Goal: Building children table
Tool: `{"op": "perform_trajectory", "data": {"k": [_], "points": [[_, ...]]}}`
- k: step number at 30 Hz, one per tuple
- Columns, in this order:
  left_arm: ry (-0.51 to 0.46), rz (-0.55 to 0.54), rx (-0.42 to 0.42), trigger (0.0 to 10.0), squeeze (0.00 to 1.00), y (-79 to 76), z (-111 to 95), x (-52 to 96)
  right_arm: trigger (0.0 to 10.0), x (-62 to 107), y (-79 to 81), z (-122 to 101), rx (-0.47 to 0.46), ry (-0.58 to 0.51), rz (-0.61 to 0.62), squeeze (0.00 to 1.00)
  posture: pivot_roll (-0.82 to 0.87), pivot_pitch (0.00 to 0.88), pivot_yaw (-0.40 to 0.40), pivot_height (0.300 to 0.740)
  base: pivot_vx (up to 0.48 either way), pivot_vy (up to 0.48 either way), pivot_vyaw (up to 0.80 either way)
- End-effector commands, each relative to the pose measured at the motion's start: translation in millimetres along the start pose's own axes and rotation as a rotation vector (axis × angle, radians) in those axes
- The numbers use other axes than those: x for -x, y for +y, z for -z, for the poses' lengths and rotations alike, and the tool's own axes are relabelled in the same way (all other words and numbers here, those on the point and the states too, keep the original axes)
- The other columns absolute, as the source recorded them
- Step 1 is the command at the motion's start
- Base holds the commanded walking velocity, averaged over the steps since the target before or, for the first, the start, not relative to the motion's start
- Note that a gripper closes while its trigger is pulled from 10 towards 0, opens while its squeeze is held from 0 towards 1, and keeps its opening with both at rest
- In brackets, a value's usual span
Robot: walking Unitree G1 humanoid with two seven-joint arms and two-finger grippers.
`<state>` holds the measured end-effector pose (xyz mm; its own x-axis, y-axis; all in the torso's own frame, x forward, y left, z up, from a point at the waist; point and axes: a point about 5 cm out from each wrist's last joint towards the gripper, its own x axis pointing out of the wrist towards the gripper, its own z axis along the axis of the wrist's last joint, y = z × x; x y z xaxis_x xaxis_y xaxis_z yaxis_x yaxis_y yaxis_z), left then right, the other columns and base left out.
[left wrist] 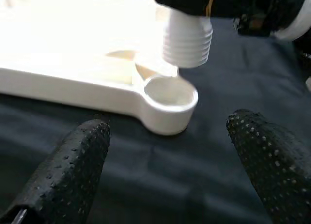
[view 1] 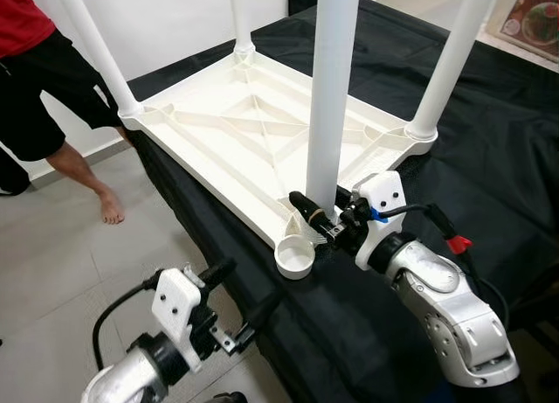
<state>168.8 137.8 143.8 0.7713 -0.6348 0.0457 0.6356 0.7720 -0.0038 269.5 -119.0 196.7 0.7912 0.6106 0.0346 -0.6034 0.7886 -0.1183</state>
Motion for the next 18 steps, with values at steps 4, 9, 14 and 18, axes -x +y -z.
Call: {"op": "perform_trajectory", "data": {"k": [4,9,14,18], "points": [[0.057,-0.018,-0.028,10.0,0.0,-4.0,3,-2.7,10.0,2.4,12.2,-8,0.026,-0.046,-0.079,0.0,-0.02,0.182,0.004,0.74,0.0,0.0,0.0],[0.015,-0.128,-0.064,10.0,0.0,2.8,-8,-18.3,10.0,-3.6,3.9,-7,0.042,-0.051,-0.038,0.0,-0.02,0.183,0.007,0.74,0.0,0.0,0.0],[0.0,-0.181,-0.013,10.0,0.0,4.4,-5,-21.5,10.0,-6.0,-0.7,-2,0.038,-0.033,-0.016,0.0,-0.02,0.18,0.002,0.74,0.0,0.0,0.0],[0.045,-0.314,-0.015,10.0,0.0,15.6,2,-22.3,10.0,-5.3,1.0,12,-0.017,-0.013,0.005,0.0,-0.01,0.169,-0.002,0.74,0.0,0.0,0.0]]}}
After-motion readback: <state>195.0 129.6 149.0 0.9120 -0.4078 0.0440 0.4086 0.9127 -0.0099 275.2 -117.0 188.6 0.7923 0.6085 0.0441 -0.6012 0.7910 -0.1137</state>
